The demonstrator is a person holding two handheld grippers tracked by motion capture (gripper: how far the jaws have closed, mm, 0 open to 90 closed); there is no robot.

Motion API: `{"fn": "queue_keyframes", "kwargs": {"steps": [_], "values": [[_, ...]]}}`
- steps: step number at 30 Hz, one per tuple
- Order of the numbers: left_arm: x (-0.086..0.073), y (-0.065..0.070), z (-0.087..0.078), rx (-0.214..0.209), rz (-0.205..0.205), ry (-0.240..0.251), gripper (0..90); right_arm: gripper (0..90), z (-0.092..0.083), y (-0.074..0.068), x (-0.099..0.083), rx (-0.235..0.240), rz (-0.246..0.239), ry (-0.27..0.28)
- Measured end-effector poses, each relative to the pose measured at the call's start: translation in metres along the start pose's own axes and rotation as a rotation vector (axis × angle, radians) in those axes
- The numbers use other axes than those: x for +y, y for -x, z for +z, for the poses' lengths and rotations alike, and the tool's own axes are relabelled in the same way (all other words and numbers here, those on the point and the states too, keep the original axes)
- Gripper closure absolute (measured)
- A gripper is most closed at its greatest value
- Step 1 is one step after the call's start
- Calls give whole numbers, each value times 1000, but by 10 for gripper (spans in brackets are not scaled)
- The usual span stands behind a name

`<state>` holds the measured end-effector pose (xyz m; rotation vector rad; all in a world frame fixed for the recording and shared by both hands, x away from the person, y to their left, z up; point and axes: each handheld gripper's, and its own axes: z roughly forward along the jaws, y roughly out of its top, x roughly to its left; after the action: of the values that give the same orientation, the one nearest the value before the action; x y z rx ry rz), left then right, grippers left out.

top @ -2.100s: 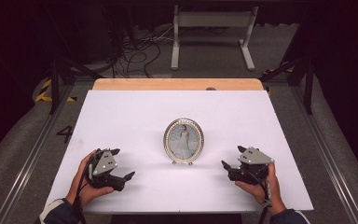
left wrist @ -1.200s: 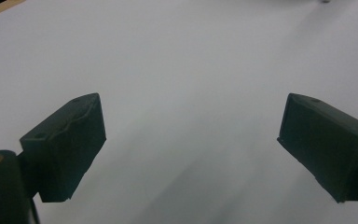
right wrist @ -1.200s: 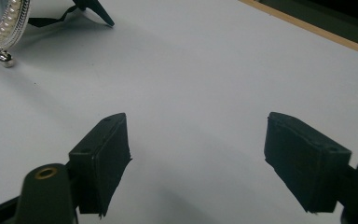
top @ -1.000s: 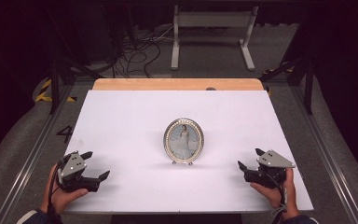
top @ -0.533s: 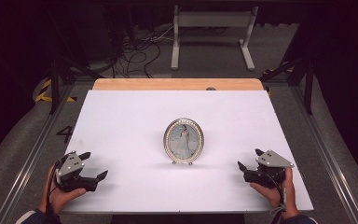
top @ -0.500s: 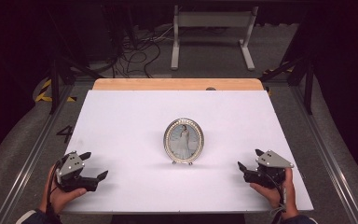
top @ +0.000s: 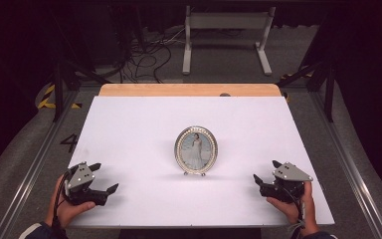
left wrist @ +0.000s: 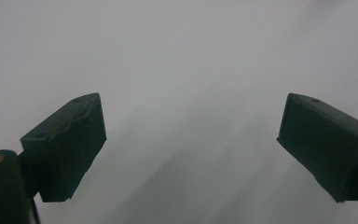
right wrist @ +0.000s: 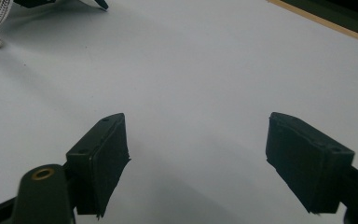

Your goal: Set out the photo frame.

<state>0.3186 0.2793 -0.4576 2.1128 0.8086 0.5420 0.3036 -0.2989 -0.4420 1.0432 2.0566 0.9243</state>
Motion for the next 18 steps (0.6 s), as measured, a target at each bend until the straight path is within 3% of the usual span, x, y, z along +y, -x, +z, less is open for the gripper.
{"fn": "queue_keyframes", "kwargs": {"steps": [18], "values": [[1,0,3,-7,4,-11,77,209,4,-2,-2,19,-4,-17]]}}
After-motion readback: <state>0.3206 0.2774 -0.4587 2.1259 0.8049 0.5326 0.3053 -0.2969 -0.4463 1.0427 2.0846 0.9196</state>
